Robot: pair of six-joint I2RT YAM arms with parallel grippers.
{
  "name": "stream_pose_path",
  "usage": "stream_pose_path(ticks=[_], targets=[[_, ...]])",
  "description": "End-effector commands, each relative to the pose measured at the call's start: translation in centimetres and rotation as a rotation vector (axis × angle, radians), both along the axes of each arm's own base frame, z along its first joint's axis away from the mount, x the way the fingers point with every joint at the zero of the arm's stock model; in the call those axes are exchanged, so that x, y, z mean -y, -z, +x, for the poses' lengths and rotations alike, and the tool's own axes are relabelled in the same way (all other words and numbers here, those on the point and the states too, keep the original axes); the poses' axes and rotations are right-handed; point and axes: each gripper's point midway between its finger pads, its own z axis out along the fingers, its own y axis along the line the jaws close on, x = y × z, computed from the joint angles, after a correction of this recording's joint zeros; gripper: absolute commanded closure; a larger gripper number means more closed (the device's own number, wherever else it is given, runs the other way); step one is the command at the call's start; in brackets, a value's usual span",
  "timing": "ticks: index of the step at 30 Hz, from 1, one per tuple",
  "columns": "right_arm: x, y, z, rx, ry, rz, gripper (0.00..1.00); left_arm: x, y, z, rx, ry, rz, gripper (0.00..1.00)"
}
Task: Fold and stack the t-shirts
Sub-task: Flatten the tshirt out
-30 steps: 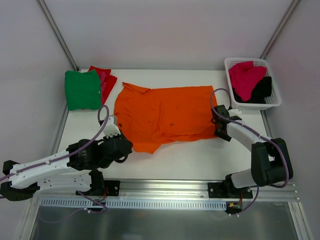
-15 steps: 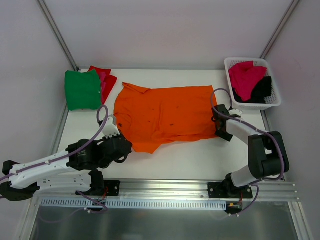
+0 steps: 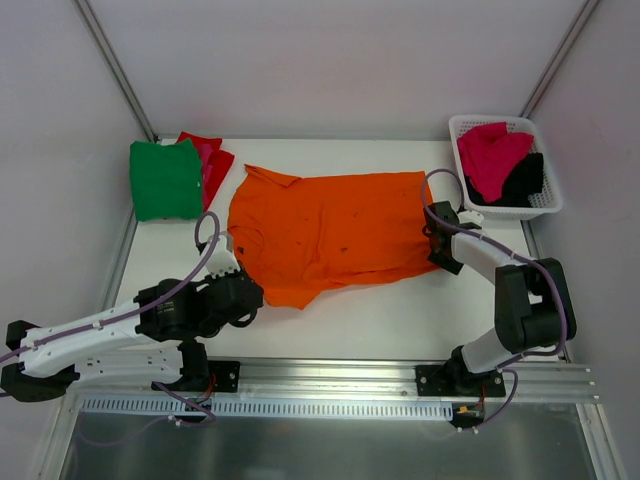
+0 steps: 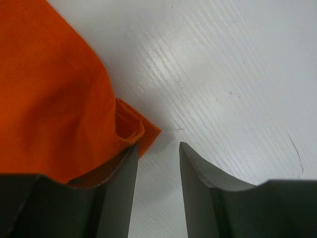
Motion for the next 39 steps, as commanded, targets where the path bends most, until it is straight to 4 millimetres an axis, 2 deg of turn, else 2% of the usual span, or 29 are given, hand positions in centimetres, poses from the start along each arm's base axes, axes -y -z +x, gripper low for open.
stream_pose_path(ticks=[1, 16, 18, 19, 20, 22, 23, 26, 30, 33, 35, 37, 39], targets=[[0.1, -1.1, 1.3, 0.039, 0.013, 0.004, 0.58, -0.3, 0.2, 0.1, 0.007, -0.017, 0.018, 1.0], [-0.6, 0.2, 3.3, -0.005, 0.008, 0.044, 0.59, -0.4, 0.6, 0.0, 0.0, -0.017, 0.027, 1.0], [-0.7, 0.5, 3.3, -0.014, 0.004, 0.05, 0.64, -0.4, 0.6, 0.0, 0.001, -0.018, 0.023, 1.0], [-0.7, 0.6, 3.3, -0.016, 0.003, 0.056, 0.7, -0.4, 0.6, 0.0, 0.0, -0.02, 0.022, 1.0], [-0.7, 0.6, 3.3, -0.015, 0.006, 0.059, 0.81, -0.5, 0.7, 0.0, -0.002, -0.019, 0.022, 1.0], [-0.7, 0.6, 3.1, -0.017, 0.005, 0.061, 0.86, -0.6, 0.8, -0.1, -0.003, -0.022, 0.02, 1.0], [-0.8, 0.7, 3.1, -0.017, 0.007, 0.064, 0.92, -0.6, 0.9, -0.1, -0.004, -0.021, 0.017, 1.0], [-0.8, 0.7, 3.0, -0.018, 0.006, 0.066, 0.99, -0.7, 1.0, -0.2, -0.007, -0.021, 0.013, 1.0], [-0.7, 0.8, 2.7, -0.017, 0.008, 0.069, 0.99, -0.8, 1.1, -0.2, -0.009, -0.025, 0.012, 1.0], [-0.6, 0.5, 1.9, 0.001, 0.012, 0.075, 1.0, -0.8, 1.3, -0.3, -0.014, -0.022, 0.018, 1.0], [-0.7, -0.4, 0.9, 0.035, 0.006, 0.09, 0.99, -0.7, 1.2, -0.3, -0.014, -0.017, 0.018, 1.0], [-0.9, -1.5, 0.0, 0.072, -0.01, 0.093, 1.0, -0.6, 1.0, -0.3, -0.011, -0.008, 0.023, 1.0], [-0.7, -3.6, -1.4, 0.135, -0.018, 0.101, 0.99, -0.6, 1.0, -0.3, -0.01, 0.001, 0.038, 1.0]])
